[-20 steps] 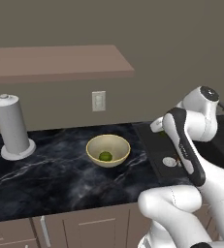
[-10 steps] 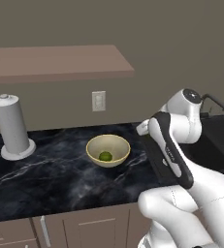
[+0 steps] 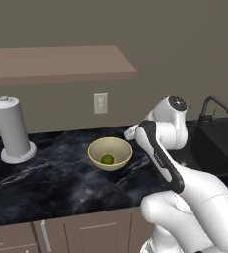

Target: Pick the limes from the cabinet and place them in one bowl. Pick the mushroom from the sink and place it in the other bowl.

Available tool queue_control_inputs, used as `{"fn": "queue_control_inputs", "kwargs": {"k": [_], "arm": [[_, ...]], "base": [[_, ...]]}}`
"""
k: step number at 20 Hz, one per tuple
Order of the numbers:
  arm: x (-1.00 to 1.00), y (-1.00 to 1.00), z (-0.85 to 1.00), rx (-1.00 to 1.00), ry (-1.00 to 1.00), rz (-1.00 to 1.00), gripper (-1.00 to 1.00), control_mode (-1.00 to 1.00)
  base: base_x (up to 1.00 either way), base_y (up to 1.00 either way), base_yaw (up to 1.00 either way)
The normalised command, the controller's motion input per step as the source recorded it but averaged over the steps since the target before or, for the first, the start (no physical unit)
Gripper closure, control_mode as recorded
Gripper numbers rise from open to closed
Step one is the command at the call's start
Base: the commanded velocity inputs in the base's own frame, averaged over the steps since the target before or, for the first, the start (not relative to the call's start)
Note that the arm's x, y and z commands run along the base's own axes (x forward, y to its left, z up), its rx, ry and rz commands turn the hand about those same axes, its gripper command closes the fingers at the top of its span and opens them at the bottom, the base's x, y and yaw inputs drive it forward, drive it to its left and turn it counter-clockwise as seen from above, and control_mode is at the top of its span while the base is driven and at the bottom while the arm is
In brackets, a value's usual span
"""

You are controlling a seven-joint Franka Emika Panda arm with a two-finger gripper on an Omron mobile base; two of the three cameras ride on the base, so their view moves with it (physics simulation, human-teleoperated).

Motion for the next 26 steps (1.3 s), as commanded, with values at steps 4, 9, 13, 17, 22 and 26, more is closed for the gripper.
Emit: {"fn": "queue_control_inputs", "kwargs": {"k": [4, 9, 13, 17, 22, 26], "arm": [[0.07, 0.36, -0.23, 0.0, 0.0, 0.03, 1.0, -1.0], [0.21, 0.24, -0.33, 0.0, 0.0, 0.03, 1.0, -1.0], [0.33, 0.13, -0.31, 0.0, 0.0, 0.02, 1.0, -1.0], [0.28, 0.24, -0.29, 0.0, -0.01, 0.03, 1.0, -1.0], [0.23, 0.12, -0.35, -0.07, 0.04, 0.0, 1.0, -1.0], [0.12, 0.02, -0.26, -0.04, 0.0, 0.0, 1.0, -1.0]], "base": [[0.0, 0.0, 0.0], [0.0, 0.0, 0.0], [0.0, 0.0, 0.0], [0.0, 0.0, 0.0], [0.0, 0.0, 0.0], [0.0, 0.0, 0.0]]}}
